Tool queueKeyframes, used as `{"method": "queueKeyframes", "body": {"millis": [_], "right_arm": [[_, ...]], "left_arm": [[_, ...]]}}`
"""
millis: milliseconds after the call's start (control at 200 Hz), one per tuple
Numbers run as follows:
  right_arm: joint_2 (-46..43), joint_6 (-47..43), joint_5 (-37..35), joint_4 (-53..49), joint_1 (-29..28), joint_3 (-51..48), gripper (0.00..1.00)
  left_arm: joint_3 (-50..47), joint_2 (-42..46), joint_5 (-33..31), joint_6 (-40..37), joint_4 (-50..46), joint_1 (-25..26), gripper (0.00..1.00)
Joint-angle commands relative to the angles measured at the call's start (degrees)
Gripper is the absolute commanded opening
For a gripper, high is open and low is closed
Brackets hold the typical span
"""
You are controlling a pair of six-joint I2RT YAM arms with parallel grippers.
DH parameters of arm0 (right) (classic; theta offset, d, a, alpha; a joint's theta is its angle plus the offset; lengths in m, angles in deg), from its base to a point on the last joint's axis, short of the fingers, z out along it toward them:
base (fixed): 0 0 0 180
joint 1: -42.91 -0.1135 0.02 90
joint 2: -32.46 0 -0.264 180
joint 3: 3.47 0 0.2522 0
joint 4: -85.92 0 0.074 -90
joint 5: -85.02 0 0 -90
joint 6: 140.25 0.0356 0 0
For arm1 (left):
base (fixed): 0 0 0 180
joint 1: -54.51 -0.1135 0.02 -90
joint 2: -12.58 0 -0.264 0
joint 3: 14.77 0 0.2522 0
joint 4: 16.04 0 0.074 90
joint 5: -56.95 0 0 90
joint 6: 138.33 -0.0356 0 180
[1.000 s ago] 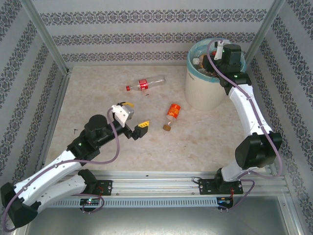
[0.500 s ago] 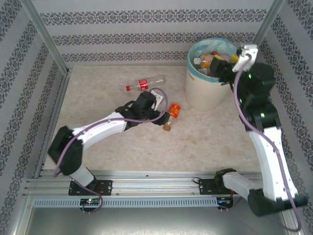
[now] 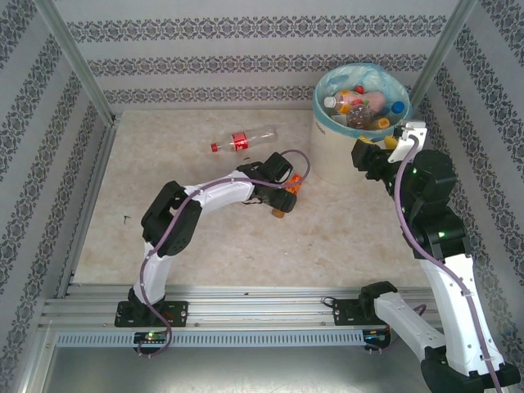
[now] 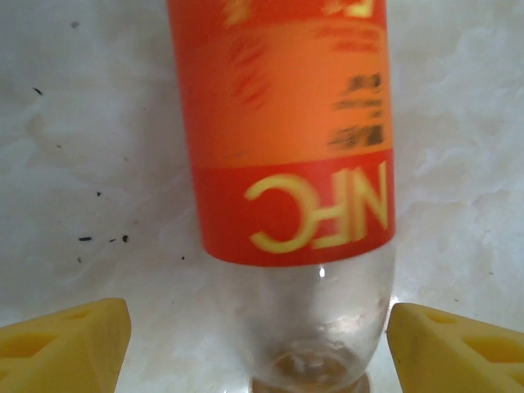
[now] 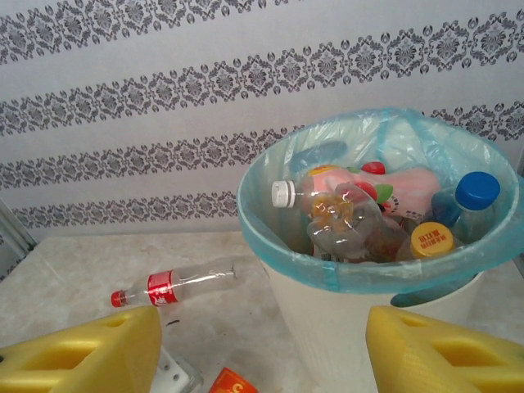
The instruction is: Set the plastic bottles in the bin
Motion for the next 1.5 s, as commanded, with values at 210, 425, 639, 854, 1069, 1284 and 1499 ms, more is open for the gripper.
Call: {"method": "queueKeyframes", "body": {"millis": [210, 425, 639, 854, 1069, 1284, 1499], "right_arm": [[1.1, 3.1, 0.8, 0.2, -1.0, 0.3, 0.67], [1.3, 3.3, 0.3, 0.2, -1.6, 0.7, 0.66], [1.7, 3.9, 0.4, -0.1, -2.5, 1.4, 0.66], [1.7, 5.4, 2.1, 2.3, -3.6, 2.1, 0.66], [3.1, 9.3, 14.6, 10.7, -5.4, 0.3, 0.67], [7.9, 10.7, 27.5, 17.7, -11.3, 0.1, 0.76], [11.7, 7.4, 28.5, 18.1, -18.1, 1.4, 0.86]], "left_arm": [[2.6, -3.9, 1.7, -1.2, -1.5, 0.9, 0.72], [0.8, -1.3, 2.2, -3.2, -0.2, 0.9, 0.59], [-8.4, 9.5, 0.3, -4.3, 6.6, 0.8, 0.56], [-24.2, 29.4, 0.1, -5.3, 18.8, 0.8, 0.54], [-37.5, 47.5, 8.7, -8.5, 33.2, 0.8, 0.52], [-43.2, 57.9, 15.5, -10.3, 41.4, 0.8, 0.5], [-46.2, 62.1, 17.9, -10.1, 46.1, 0.8, 0.48]]}}
